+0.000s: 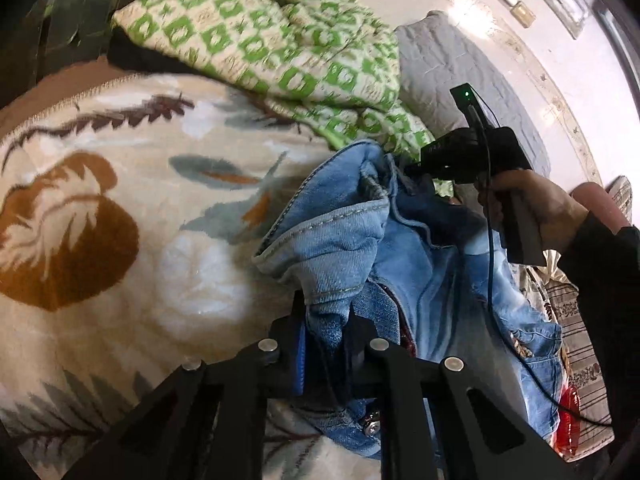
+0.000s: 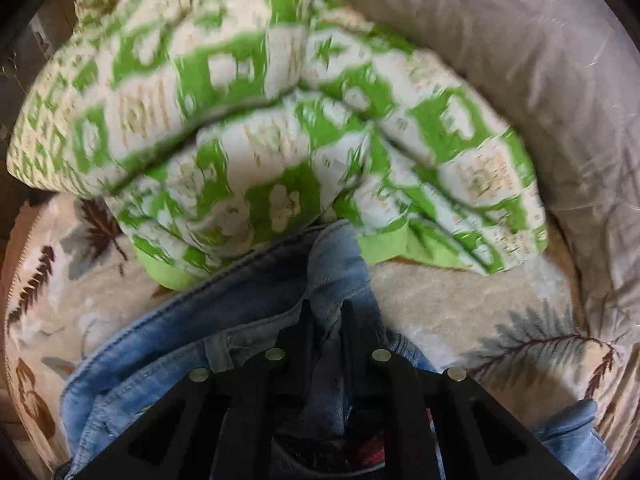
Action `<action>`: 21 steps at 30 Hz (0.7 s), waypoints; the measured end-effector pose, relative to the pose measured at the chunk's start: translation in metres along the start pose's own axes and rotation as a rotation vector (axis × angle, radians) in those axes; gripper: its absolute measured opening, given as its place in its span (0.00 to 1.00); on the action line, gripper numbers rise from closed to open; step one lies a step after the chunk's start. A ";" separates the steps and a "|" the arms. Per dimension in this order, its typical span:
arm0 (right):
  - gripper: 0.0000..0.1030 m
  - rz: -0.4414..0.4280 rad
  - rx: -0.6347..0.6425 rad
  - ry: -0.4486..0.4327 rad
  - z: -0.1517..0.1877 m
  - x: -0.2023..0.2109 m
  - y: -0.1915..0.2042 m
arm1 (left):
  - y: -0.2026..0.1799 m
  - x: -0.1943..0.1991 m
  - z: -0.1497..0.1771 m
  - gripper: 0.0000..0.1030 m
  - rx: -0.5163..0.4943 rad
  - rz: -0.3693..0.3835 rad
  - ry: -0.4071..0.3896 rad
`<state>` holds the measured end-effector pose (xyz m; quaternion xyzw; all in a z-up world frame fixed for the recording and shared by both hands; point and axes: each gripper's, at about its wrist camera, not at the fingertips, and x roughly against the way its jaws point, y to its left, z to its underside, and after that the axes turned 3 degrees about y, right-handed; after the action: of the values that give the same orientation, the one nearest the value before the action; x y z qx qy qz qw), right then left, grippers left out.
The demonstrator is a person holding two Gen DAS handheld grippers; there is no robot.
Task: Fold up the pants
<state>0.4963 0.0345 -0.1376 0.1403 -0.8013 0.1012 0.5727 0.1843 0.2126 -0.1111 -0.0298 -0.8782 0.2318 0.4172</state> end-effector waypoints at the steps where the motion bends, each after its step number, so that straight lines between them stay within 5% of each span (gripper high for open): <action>1: 0.12 -0.009 0.007 -0.020 0.000 0.009 0.001 | -0.005 0.008 0.001 0.12 -0.017 0.005 -0.023; 8: 0.11 -0.029 0.191 -0.229 -0.004 0.107 0.061 | -0.014 0.096 0.010 0.08 -0.020 0.048 -0.235; 14: 0.11 -0.101 0.353 -0.390 -0.002 0.161 0.153 | 0.025 0.147 0.030 0.07 0.082 -0.039 -0.362; 18: 0.12 -0.119 0.405 -0.364 -0.006 0.145 0.217 | 0.053 0.155 0.041 0.07 0.149 -0.062 -0.348; 21: 0.12 -0.079 0.411 -0.272 -0.012 0.102 0.256 | 0.075 0.134 0.047 0.08 0.220 -0.120 -0.250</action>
<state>0.3887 0.2675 -0.0380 0.2972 -0.8276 0.2198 0.4225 0.0516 0.2948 -0.0724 0.0976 -0.8927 0.3033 0.3186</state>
